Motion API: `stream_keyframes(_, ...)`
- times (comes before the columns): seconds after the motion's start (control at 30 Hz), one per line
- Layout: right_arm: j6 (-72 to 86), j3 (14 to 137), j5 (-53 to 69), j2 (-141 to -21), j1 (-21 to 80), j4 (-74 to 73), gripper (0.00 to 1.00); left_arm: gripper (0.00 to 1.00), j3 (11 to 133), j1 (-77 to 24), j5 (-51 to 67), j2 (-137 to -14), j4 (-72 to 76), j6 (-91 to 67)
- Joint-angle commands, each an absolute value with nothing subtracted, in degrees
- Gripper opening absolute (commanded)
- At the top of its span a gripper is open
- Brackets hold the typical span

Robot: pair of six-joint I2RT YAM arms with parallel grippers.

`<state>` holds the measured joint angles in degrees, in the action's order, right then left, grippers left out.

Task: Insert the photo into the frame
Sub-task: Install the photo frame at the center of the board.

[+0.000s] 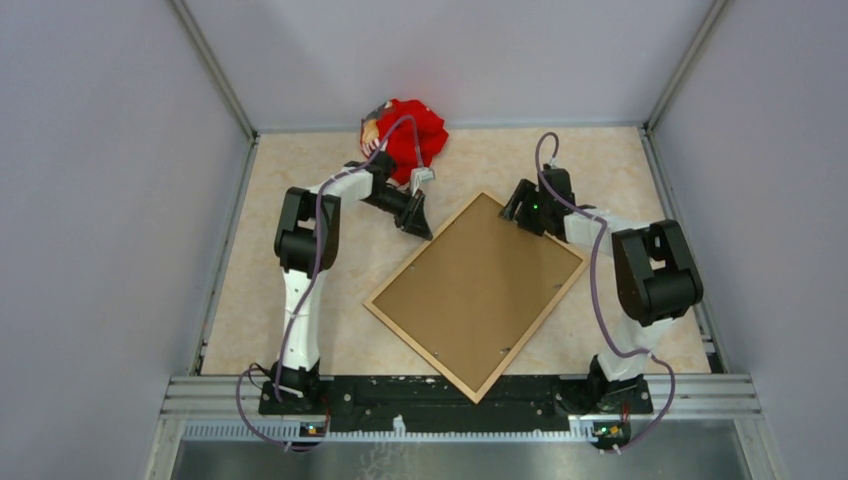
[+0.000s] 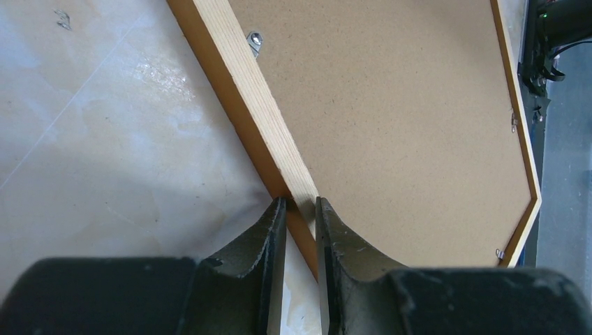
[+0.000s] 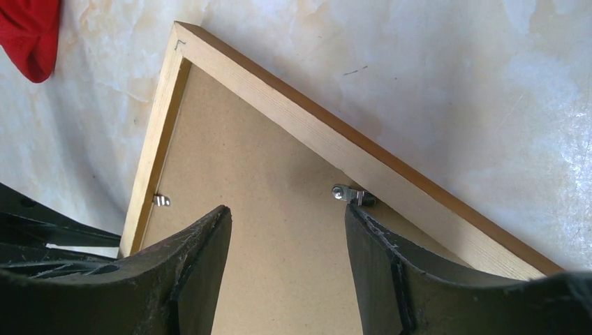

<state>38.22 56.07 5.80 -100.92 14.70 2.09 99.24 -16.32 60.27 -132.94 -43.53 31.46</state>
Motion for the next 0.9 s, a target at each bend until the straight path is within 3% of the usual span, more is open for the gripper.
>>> stream_keyframes(0.0,38.16,58.09,4.25,-102.34,14.08,2.56,0.61,0.26,97.81,-17.05,57.07,-132.14,-47.89,34.16)
stream_keyframes(0.87,36.9,54.79,3.57,-98.54,14.07,2.28,0.61,0.26,98.17,-17.14,57.21,-132.69,-48.21,34.25)
